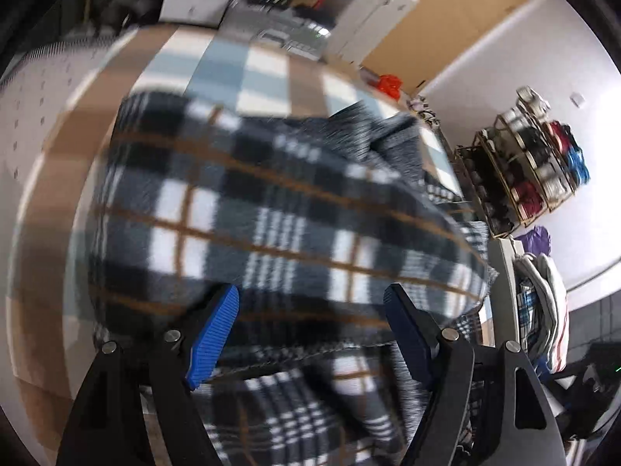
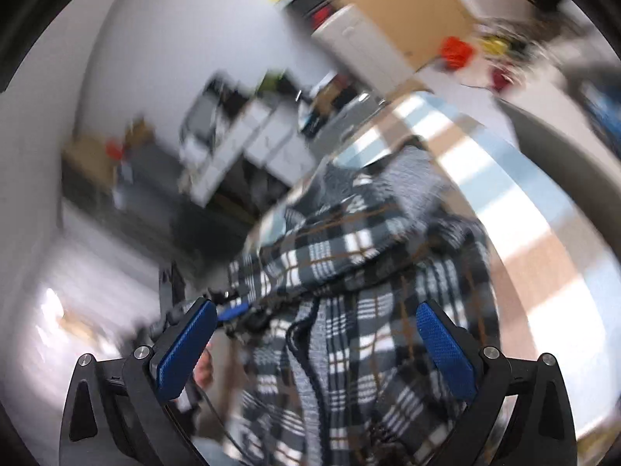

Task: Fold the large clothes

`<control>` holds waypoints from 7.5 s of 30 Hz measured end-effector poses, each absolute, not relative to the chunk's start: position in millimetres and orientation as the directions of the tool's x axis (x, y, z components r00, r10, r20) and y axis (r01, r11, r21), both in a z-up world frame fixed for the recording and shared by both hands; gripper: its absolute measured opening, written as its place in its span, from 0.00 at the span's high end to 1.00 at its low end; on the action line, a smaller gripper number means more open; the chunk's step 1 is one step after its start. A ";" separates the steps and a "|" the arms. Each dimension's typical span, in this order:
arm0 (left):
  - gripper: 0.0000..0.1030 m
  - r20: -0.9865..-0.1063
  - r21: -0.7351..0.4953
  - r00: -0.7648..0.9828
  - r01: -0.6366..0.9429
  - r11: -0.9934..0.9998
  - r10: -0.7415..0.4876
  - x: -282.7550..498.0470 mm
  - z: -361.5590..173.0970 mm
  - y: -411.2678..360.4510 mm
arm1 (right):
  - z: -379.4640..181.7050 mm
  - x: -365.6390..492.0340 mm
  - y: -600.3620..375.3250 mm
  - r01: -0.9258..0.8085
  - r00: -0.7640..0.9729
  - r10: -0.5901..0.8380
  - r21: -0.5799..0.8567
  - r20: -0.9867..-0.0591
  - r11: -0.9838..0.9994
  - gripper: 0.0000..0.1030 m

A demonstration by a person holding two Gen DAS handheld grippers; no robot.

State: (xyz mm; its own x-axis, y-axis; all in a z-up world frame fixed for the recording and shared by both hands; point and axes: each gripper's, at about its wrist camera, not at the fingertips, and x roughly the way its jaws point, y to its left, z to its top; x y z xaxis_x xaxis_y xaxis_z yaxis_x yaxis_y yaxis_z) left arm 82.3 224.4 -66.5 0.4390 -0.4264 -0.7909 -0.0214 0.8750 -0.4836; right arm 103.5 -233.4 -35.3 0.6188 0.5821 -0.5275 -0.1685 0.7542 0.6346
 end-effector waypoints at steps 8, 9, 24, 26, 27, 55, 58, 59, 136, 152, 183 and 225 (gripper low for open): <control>0.29 -0.763 -0.488 0.489 -0.008 0.873 -0.422 62.5 -77.2 217.9 | -32.8 235.0 -116.2 -0.243 0.564 -0.029 -0.199 -0.825 0.950 0.00; 0.29 -0.759 -0.479 0.498 0.010 0.878 -0.420 58.9 -77.3 214.1 | -43.3 252.9 -108.8 -0.262 0.548 -0.069 -0.250 -0.833 0.932 0.00; 0.29 -0.759 -0.470 0.484 0.054 0.881 -0.435 74.4 -82.3 237.3 | -110.5 306.2 -106.8 -0.534 0.313 0.010 -0.167 -0.950 0.829 0.74; 0.29 -0.760 -0.468 0.485 0.055 0.882 -0.434 73.7 -82.6 237.8 | -106.9 304.8 -110.9 -0.494 0.346 -0.012 -0.193 -0.938 0.848 0.92; 0.29 -0.760 -0.468 0.485 0.053 0.882 -0.432 73.5 -82.7 237.2 | -105.4 304.4 -115.8 -0.474 0.342 0.007 -0.166 -0.940 0.865 0.94; 0.21 -0.784 -0.405 0.492 0.056 0.913 -0.378 78.4 -86.9 217.1 | -106.8 319.7 -104.3 -0.686 0.337 0.131 -0.148 -0.933 0.712 0.17; 0.21 -0.786 -0.393 0.494 0.063 0.917 -0.371 78.6 -87.5 214.8 | -115.5 314.6 -102.6 -0.693 0.366 0.116 -0.188 -0.923 0.696 0.30; 0.21 -0.785 -0.397 0.494 0.062 0.916 -0.374 79.0 -87.9 215.3 | -118.2 311.7 -102.5 -0.706 0.347 0.126 -0.171 -0.929 0.688 0.35; 0.20 -0.778 -0.460 0.423 0.122 0.880 -0.465 102.3 -46.7 164.0 | -84.5 279.3 -69.0 -0.402 0.556 0.188 -0.064 -0.810 0.913 0.00; 0.09 -0.914 -0.158 0.363 0.098 0.983 -0.183 178.4 -23.1 143.1 | -48.7 306.7 -152.4 -0.317 0.442 0.368 0.241 -0.818 0.917 0.00; 0.93 -0.919 -0.331 0.244 -0.046 0.942 -0.311 303.2 -120.0 186.1 | -128.9 448.7 -25.7 -0.374 0.220 -0.053 -0.135 -0.974 0.918 0.76; 0.96 -0.757 -0.540 0.420 0.026 0.841 -0.500 -10.8 -103.6 127.0 | -128.0 78.5 -129.8 -0.251 0.465 0.416 0.334 -0.781 0.909 0.83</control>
State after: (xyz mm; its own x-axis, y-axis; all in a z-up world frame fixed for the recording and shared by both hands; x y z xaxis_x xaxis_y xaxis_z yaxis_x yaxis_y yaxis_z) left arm -10.8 127.0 -103.6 0.4204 -0.4996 -0.7574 0.0257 0.8410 -0.5405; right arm 78.5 -129.8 -128.0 0.4652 0.4158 -0.7815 -0.2506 0.9086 0.3342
